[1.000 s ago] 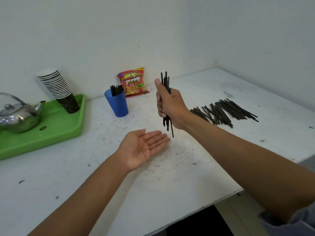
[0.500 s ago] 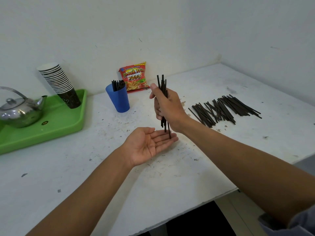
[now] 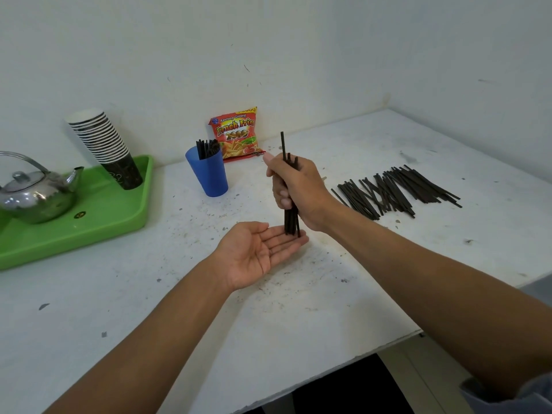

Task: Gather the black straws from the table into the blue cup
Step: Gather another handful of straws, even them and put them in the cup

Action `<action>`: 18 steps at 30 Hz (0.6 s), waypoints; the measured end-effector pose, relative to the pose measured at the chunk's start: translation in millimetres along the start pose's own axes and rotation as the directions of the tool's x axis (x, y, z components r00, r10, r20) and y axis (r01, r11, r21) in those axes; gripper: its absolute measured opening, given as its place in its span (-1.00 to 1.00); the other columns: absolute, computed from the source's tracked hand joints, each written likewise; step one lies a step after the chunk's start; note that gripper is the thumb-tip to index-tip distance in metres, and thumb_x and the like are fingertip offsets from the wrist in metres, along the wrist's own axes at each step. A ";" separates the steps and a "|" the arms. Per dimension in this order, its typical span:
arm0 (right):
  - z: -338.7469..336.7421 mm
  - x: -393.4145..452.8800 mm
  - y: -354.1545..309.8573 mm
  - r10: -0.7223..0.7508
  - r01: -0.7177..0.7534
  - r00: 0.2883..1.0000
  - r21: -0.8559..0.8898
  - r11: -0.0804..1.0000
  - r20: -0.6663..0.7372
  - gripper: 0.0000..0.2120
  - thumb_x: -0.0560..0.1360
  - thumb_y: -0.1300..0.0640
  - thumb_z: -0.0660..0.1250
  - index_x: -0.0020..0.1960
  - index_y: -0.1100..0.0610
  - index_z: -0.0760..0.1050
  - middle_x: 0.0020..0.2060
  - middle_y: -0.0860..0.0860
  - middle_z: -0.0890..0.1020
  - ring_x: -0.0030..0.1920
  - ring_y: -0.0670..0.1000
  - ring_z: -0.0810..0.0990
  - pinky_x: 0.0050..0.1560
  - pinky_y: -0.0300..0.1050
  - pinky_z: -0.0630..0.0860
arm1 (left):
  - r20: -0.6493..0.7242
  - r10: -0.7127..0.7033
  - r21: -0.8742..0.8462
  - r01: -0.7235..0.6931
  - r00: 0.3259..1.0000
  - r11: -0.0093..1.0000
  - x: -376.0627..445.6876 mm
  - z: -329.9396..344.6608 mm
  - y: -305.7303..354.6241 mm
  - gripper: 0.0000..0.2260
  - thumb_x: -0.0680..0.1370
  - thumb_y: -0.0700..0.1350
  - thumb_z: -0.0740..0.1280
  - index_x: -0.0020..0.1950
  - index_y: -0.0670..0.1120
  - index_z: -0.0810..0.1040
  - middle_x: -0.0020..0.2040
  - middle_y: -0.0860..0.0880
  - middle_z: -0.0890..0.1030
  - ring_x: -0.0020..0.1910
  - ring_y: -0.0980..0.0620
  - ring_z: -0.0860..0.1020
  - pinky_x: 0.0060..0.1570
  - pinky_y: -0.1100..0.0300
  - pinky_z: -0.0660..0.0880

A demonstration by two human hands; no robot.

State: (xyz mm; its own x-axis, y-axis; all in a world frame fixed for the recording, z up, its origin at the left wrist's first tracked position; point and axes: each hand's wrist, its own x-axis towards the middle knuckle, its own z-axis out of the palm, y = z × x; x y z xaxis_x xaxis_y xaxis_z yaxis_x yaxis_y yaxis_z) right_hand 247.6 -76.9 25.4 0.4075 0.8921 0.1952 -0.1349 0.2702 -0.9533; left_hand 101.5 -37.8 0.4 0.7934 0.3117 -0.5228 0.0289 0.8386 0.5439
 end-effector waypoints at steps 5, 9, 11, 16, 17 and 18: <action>-3.8 -5.2 6.4 0.039 -0.038 0.999 -0.052 0.998 0.015 -0.72 0.57 -0.03 0.41 -0.12 0.18 0.52 -0.51 0.04 0.47 -0.51 0.04 0.45 -0.42 -0.14 0.46 | -0.005 0.000 0.016 0.000 1.000 1.000 -0.6 -1.9 1.7 -0.59 0.69 -0.17 0.05 0.32 -0.46 0.45 0.25 -0.45 0.59 0.18 -0.37 0.65 0.12 -0.15 0.63; -0.5 -0.8 12.7 0.076 -0.075 0.997 -0.071 0.995 0.017 -0.70 0.57 -0.05 0.41 0.01 0.20 0.52 -0.51 0.02 0.48 -0.49 0.03 0.49 -0.37 -0.11 0.50 | -0.016 0.003 -0.005 -0.003 1.000 1.000 0.1 -8.6 5.9 -0.59 0.69 -0.17 0.05 0.34 -0.46 0.44 0.25 -0.45 0.59 0.19 -0.37 0.64 0.13 -0.15 0.63; 3.0 2.8 16.5 0.085 -0.083 0.996 -0.095 0.992 0.019 -0.70 0.58 -0.07 0.39 -0.13 0.16 0.50 -0.52 -0.01 0.44 -0.45 0.02 0.52 -0.27 -0.10 0.53 | -0.019 0.018 -0.017 -0.018 1.000 1.000 0.1 -13.3 10.2 -0.59 0.70 -0.16 0.05 0.34 -0.46 0.45 0.25 -0.45 0.59 0.19 -0.37 0.64 0.13 -0.15 0.63; 19.7 19.0 20.3 0.121 -0.122 0.992 -0.094 0.988 -0.021 -0.52 0.61 -0.12 0.31 -0.39 0.06 0.30 -0.52 -0.04 0.31 -0.47 -0.01 0.34 -0.32 -0.11 0.40 | -0.056 0.058 0.009 -0.057 0.997 0.998 -0.5 -29.5 25.3 -0.58 0.70 -0.13 0.05 0.32 -0.44 0.47 0.24 -0.41 0.61 0.18 -0.33 0.66 0.15 -0.13 0.62; 23.2 24.4 19.1 0.119 -0.121 0.992 -0.062 0.991 -0.035 -0.50 0.62 -0.12 0.29 -0.41 0.04 0.28 -0.52 -0.04 0.28 -0.48 -0.01 0.31 -0.37 -0.14 0.37 | -0.081 0.074 0.028 -0.072 0.994 0.997 -0.4 -33.3 30.2 -0.58 0.71 -0.12 0.06 0.31 -0.43 0.48 0.23 -0.40 0.63 0.16 -0.31 0.67 0.13 -0.12 0.63; 26.5 30.5 17.4 0.111 -0.113 0.993 -0.036 0.993 -0.047 -0.49 0.63 -0.12 0.28 -0.43 0.03 0.27 -0.52 -0.04 0.27 -0.49 -0.02 0.30 -0.40 -0.15 0.35 | -0.113 0.096 0.053 -0.090 0.989 0.995 -0.2 -37.2 36.2 -0.58 0.71 -0.10 0.07 0.30 -0.41 0.49 0.21 -0.38 0.64 0.15 -0.29 0.68 0.11 -0.10 0.65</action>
State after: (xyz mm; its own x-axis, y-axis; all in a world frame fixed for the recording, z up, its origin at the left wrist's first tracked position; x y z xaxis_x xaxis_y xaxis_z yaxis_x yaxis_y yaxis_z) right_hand 233.7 -35.4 20.8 0.4317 0.8987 0.0768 -0.1472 0.1542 -0.9770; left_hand 79.8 9.0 -4.3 0.7186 0.4390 -0.5393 -0.0106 0.7824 0.6227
